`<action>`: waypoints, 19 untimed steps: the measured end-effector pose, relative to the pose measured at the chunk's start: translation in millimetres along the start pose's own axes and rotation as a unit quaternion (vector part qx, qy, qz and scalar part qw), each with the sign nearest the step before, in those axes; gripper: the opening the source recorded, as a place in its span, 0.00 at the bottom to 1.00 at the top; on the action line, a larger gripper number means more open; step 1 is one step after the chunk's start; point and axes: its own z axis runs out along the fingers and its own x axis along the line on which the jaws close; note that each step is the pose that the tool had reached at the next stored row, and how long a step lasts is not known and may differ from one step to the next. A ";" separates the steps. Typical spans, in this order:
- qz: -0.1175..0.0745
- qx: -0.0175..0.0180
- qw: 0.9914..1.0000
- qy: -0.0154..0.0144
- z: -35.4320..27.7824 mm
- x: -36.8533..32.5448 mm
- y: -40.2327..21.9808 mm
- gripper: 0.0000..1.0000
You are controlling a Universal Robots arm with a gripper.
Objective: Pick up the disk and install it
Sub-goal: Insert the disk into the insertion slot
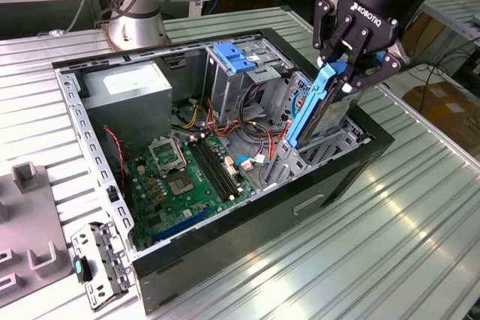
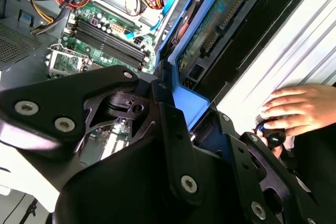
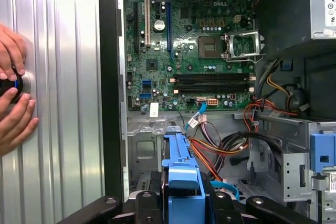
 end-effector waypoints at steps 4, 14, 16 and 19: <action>0.000 0.000 1.000 0.000 4.2 0.0 0.0 0.37; 0.000 0.000 1.000 0.000 19.2 0.2 0.0 0.37; 0.000 0.000 1.000 0.000 23.9 0.3 -0.1 0.37; 0.000 0.000 1.000 0.000 27.7 0.3 -0.1 0.37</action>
